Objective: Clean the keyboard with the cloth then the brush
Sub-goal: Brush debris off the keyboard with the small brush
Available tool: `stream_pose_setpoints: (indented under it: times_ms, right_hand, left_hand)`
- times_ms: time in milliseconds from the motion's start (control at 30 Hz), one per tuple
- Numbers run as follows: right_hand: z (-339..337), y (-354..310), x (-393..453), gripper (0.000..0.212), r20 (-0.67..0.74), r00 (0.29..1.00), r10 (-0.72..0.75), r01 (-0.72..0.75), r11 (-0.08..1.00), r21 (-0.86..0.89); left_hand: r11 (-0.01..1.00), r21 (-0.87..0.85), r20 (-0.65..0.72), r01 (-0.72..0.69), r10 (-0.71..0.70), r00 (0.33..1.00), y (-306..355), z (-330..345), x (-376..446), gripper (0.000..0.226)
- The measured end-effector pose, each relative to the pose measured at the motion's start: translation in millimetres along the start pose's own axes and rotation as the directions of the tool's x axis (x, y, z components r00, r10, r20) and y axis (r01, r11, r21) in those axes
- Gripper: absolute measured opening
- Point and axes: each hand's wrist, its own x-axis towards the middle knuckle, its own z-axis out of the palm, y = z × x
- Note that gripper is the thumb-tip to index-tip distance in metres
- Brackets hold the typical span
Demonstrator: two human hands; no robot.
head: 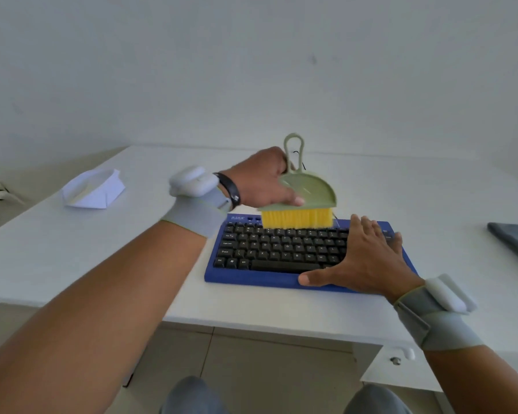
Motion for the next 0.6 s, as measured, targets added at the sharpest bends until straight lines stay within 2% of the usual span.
stream_pose_setpoints:
  times_ms: [133, 333, 600]
  right_hand:
    - [3.3, 4.9, -4.0, 0.167, 0.005, 0.999, 0.036, -0.036, 0.999, 0.005]
    - [2.7, 4.1, -5.0, 0.167, 0.021, 0.999, 0.040, -0.040, 0.999, -0.017]
    - [3.8, 9.1, -6.1, 0.166, 0.022, 0.999, 0.031, -0.030, 1.000, -0.003]
  left_hand:
    - [0.994, -0.104, 0.043, 0.028, -0.023, 0.999, -2.5, 41.8, 17.7, 0.045]
    - [0.998, 0.020, 0.162, 0.052, -0.054, 0.985, -15.3, 35.9, 14.2, 0.034]
    - [0.975, 0.195, 0.175, 0.104, -0.139, 0.975, -24.1, 8.5, -7.8, 0.037]
